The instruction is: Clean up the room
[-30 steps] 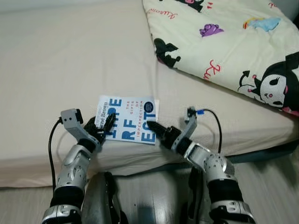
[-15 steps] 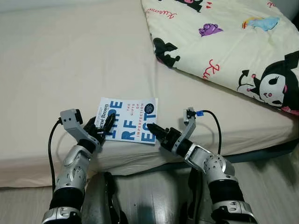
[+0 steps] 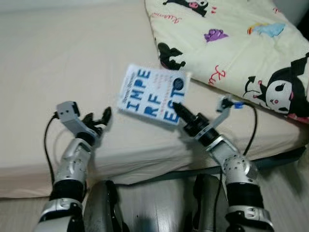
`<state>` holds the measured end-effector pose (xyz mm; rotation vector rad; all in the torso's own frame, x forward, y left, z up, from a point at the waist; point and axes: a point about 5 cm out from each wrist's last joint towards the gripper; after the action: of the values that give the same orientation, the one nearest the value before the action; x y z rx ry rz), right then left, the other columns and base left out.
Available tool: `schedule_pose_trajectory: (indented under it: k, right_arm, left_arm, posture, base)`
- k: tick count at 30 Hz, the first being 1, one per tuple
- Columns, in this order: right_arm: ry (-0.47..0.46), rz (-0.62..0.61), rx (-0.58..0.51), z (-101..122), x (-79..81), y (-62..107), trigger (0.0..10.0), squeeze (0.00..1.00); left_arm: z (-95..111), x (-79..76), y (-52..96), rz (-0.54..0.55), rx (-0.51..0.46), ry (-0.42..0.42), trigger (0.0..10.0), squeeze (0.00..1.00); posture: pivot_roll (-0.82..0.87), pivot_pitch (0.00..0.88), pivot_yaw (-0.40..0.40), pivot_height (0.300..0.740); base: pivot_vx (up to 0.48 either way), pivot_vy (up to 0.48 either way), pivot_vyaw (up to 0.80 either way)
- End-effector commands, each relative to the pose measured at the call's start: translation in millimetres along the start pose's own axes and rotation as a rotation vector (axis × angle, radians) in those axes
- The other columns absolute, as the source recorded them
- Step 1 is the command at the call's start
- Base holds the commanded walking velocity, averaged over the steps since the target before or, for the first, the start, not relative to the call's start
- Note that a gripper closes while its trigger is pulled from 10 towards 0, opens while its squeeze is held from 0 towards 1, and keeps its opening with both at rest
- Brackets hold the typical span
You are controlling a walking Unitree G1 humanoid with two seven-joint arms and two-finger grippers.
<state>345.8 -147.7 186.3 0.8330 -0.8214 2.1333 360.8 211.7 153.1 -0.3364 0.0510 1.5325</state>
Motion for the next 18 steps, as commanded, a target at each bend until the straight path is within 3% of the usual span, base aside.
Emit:
schedule_pose_trajectory:
  k: [1,4,7,11,12,13,14,18]
  right_arm:
    - [-0.004,0.039,0.008,-2,3.5,-0.3,0.0,0.00]
    - [-0.001,0.028,-0.020,2,1.6,4.1,0.0,0.00]
    - [0.001,0.023,-0.028,4,0.9,4.7,0.0,0.00]
    - [0.018,0.005,-0.042,8,-2.8,6.6,0.0,0.00]
    - [0.027,-0.006,-0.040,8,-4.6,7.3,0.0,0.00]
    - [0.027,-0.006,-0.040,8,-4.6,7.3,0.0,0.00]
    - [0.033,-0.012,-0.038,8,-5.9,7.4,0.0,0.00]
    - [0.041,-0.043,-0.025,4,-10.9,9.7,0.0,0.00]
  left_arm:
    - [7,10.1,0.1,0.038,-0.017,0.026,10.0,0.00]
    - [29,22.0,-1.8,0.060,-0.101,0.073,10.0,0.00]
    - [30,24.6,-1.5,0.066,-0.107,0.070,10.0,0.00]
    - [16,29.1,3.8,0.108,-0.049,0.041,10.0,0.00]
    - [2,21.9,6.1,0.091,0.028,-0.039,10.0,0.00]
    - [2,21.9,6.1,0.091,0.028,-0.039,10.0,0.00]
    - [-6,16.0,7.5,0.075,0.080,-0.098,10.0,0.00]
    - [-25,5.3,15.2,0.050,0.136,-0.137,10.0,0.00]
  posture:
    - [-0.01,0.171,0.044,0.463]
    - [-0.01,0.128,0.034,0.478]
    - [-0.01,0.124,0.034,0.483]
    - [-0.02,0.093,0.035,0.497]
    - [-0.02,0.087,0.034,0.502]
    - [-0.02,0.087,0.034,0.502]
    - [-0.03,0.087,0.034,0.507]
    - [-0.02,0.086,0.033,0.517]
  base:
    - [0.000,0.000,0.00]
    - [0.000,0.000,0.00]
    - [0.000,0.000,0.00]
    - [0.000,0.000,0.00]
    - [0.000,0.000,0.00]
    - [0.000,0.000,0.00]
    - [0.000,0.000,0.00]
    - [-0.360,0.000,0.00]
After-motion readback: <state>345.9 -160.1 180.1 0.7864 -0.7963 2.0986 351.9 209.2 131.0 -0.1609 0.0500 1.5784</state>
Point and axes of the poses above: a point about 5 cm out from each wrist's last joint towards the gripper, its own y axis pointing back from the gripper into the wrist, its own z axis along the axis of the wrist's last joint, x = y × z, and after that the axes turned 14 degrees about -y, right-handed
